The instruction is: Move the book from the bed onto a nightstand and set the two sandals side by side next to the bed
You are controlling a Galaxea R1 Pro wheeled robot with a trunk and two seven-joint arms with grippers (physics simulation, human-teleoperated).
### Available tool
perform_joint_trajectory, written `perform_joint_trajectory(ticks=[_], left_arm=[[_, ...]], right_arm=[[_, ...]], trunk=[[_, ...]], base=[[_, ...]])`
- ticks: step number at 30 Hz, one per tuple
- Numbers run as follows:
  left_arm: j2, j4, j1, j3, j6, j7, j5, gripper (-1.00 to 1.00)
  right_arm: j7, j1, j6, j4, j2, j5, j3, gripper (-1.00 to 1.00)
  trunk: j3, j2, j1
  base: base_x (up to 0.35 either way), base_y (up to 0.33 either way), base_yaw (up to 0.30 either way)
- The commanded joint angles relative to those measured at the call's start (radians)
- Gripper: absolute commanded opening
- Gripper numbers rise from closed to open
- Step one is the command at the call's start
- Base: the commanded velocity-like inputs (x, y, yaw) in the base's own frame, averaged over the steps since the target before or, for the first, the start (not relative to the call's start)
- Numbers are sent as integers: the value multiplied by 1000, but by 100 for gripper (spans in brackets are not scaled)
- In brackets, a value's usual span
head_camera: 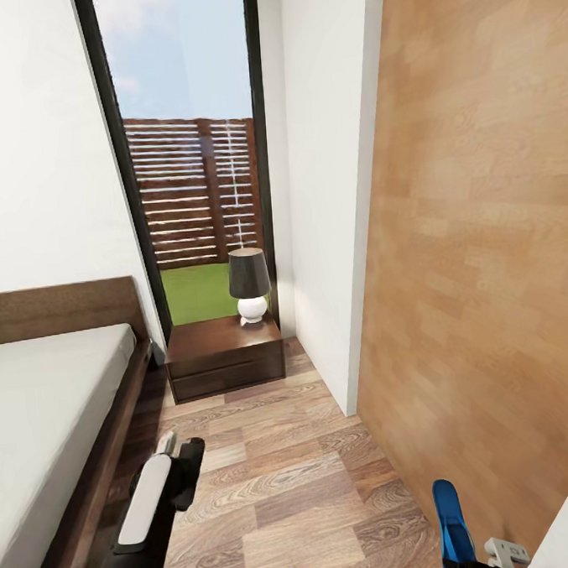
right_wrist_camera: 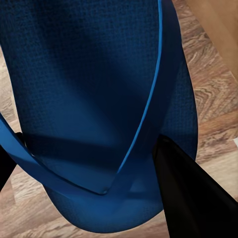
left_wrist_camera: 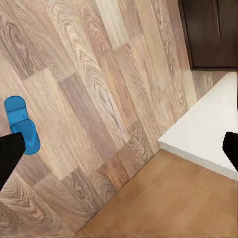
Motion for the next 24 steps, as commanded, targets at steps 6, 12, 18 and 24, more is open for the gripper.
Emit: perform_joint_trajectory(ticks=[6,12,18,24], left_arm=[[-3,9,-2,-108,8,46,202,100],[-3,11,-2,-159,9,52,298,100],[0,11,-2,-189,14,42,313,100],[0,11,-2,-208,14,39,314,100]], right_arm=[[5,-1,0,2,0,-3,-6,-100],[5,-1,0,2,0,-4,-6,-100],[4,-1,0,2,0,-3,-6,-100],[4,-1,0,2,0,-3,-6,-100]], trunk=[[-1,-1,0],[-1,-1,0],[-20,-43,23],[-39,-85,46]], base=[[0,0,0],[0,0,0],[0,0,0],[0,0,0]])
